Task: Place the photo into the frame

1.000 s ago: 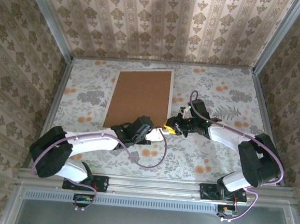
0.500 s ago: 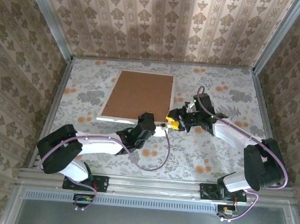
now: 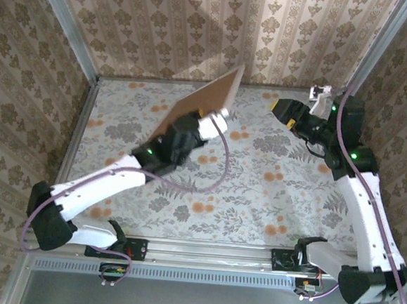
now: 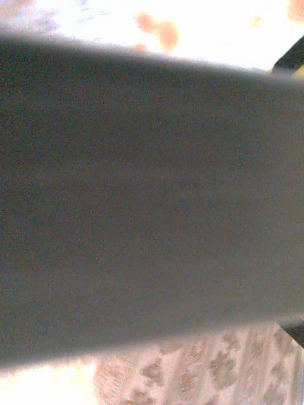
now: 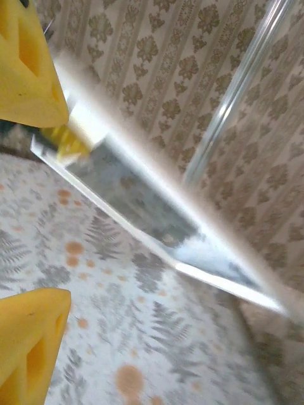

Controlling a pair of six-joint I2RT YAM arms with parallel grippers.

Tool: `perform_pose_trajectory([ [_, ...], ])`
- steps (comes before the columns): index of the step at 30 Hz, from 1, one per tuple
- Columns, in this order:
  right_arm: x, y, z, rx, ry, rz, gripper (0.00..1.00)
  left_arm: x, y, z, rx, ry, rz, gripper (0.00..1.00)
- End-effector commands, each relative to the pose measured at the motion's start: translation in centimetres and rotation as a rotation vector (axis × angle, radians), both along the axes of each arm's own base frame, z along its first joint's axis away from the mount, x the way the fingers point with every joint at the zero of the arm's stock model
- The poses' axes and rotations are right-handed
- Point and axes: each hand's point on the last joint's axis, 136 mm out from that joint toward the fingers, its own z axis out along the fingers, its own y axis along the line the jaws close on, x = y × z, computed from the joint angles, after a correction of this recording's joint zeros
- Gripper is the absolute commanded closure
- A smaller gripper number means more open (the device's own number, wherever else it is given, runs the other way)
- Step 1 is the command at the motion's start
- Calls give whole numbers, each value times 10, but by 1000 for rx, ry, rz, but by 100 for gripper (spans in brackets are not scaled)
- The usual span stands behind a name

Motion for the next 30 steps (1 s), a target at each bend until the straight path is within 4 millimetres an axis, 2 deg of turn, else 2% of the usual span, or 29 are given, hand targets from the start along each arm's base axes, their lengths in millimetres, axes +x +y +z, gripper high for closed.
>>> perform_pose_trajectory([
  [1, 8, -21, -31, -171, 37, -89, 31, -10, 27, 103, -611, 138, -21, 100],
  [5, 10, -17, -43, -174, 52, -68, 31, 4, 47, 121, -898, 299, -11, 100],
  [8, 10, -16, -55, -184, 73, -57, 31, 17, 60, 118, -1127, 407, 4, 100],
  [12, 8, -16, -68, -199, 94, -49, 31, 33, 78, 96, -1402, 502, 55, 100],
  [15, 7, -13, -81, -200, 123, -34, 31, 38, 94, 75, -1568, 498, 119, 100],
  [19, 6, -3, -101, -208, 165, 2, 31, 44, 112, 33, -1750, 512, 219, 100],
  [24, 9, 11, -125, -225, 214, 44, 31, 40, 141, -45, -1970, 493, 451, 100],
  [26, 12, 17, -133, -234, 233, 61, 31, 32, 147, -76, -2012, 461, 541, 100],
  [28, 16, 22, -141, -249, 248, 73, 31, 28, 150, -94, -2007, 428, 593, 100],
  [29, 18, 23, -147, -260, 261, 75, 31, 26, 148, -102, -1994, 423, 611, 98],
  [30, 21, 23, -154, -268, 276, 76, 31, 25, 144, -111, -1976, 437, 626, 91],
])
